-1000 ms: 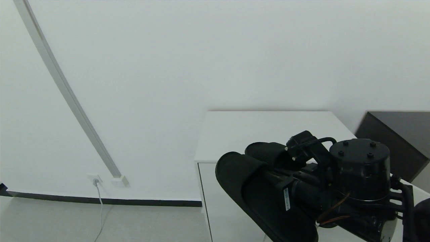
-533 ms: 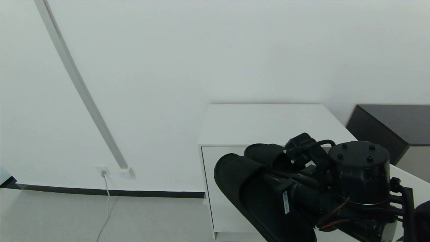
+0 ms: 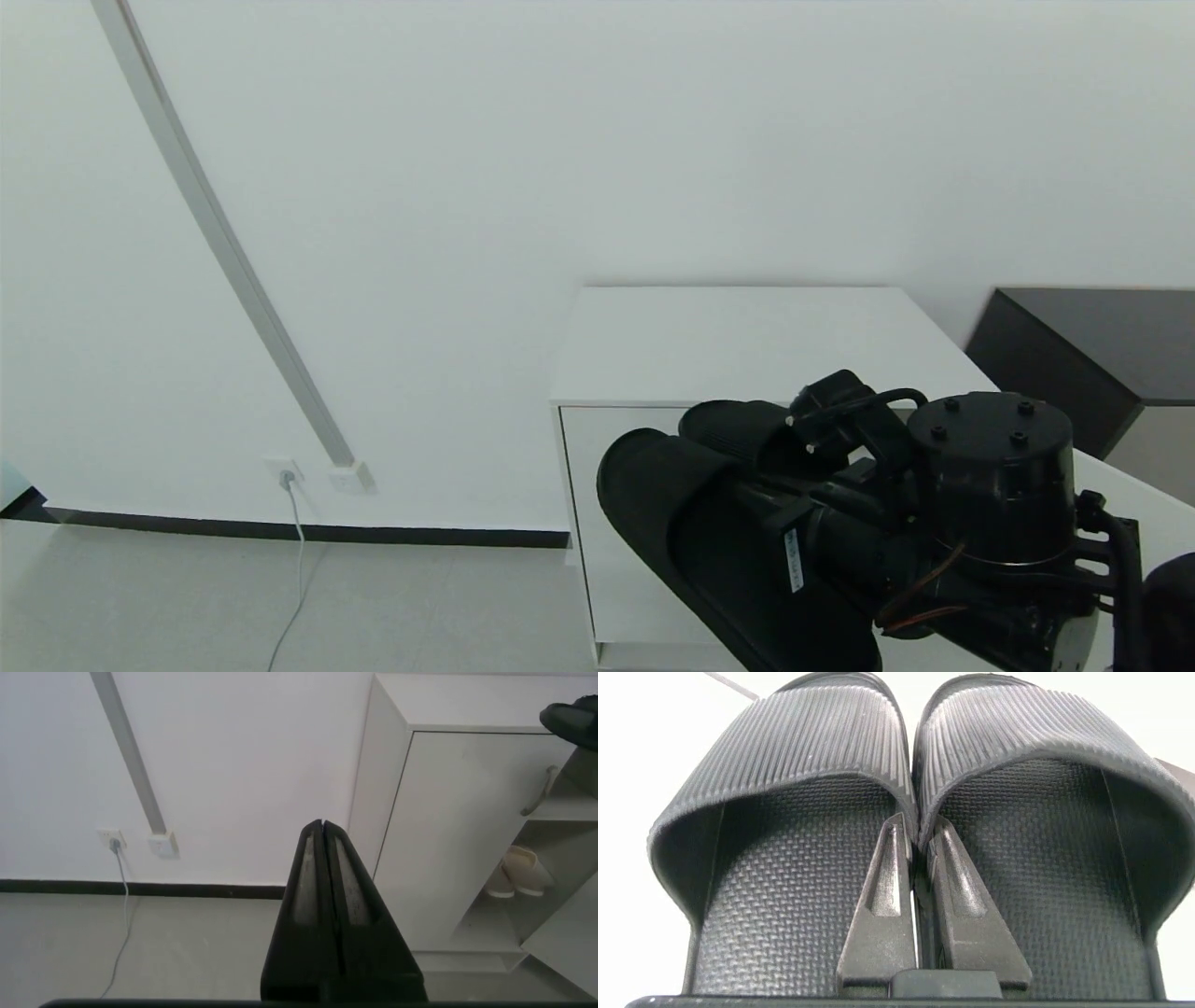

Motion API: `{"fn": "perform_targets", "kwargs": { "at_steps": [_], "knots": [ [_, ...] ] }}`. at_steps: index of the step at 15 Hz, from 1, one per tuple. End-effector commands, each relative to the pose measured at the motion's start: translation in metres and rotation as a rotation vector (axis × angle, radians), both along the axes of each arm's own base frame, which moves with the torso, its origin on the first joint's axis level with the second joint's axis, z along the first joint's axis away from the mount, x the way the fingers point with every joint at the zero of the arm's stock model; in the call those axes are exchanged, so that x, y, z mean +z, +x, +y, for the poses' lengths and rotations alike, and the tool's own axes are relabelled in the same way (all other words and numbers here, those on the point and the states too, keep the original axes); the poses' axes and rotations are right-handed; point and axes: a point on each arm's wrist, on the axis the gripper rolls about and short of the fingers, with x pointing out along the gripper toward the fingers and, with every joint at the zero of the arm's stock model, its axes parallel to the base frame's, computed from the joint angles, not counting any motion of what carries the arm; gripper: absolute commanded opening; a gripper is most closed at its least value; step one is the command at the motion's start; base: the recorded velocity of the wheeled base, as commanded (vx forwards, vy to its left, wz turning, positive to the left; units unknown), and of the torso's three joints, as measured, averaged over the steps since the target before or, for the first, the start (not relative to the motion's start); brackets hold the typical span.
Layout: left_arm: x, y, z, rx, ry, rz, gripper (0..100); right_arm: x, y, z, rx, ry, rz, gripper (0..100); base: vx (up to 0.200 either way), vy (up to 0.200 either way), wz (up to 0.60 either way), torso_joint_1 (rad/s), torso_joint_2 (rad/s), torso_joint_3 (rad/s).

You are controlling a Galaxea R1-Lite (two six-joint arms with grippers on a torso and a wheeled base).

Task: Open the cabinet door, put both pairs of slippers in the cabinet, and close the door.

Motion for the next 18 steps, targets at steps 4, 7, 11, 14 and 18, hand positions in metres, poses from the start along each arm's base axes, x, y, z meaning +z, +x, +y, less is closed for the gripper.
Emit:
{"fn": "perform_targets", "kwargs": {
  "at_steps": [4, 7, 11, 14, 18],
  "knots": [
    [0.0, 0.0001, 0.0, 0.001, 0.0, 0.002, 0, -0.0008, -0.0013, 0.0013, 0.007, -0.002, 0.002, 0, 0.0, 0.0, 0.0, 0.0, 0.0, 0.0],
    [0.0002, 0.0001, 0.0, 0.001, 0.001, 0.0, 0, -0.0008, -0.001, 0.0016, 0.007, -0.002, 0.002, 0, 0.0, -0.133, 0.0, 0.005, 0.0, -0.002],
    [0.0, 0.0001, 0.0, 0.001, 0.001, 0.002, 0, -0.0008, -0.0013, 0.0013, 0.006, 0.0, 0.004, 0, 0.0, -0.2, 0.0, 0.004, 0.0, 0.005],
    [0.0, 0.0001, 0.0, 0.001, 0.001, 0.002, 0, -0.0008, -0.0013, 0.0013, 0.006, 0.0, 0.004, 0, 0.0, -0.2, 0.0, 0.005, 0.01, 0.002],
    [0.0, 0.0001, 0.0, 0.001, 0.001, 0.002, 0, -0.0016, -0.0015, 0.001, 0.007, -0.003, 0.005, 0, 0.0, -0.2, 0.0, 0.002, 0.0, 0.001]
  ]
}}
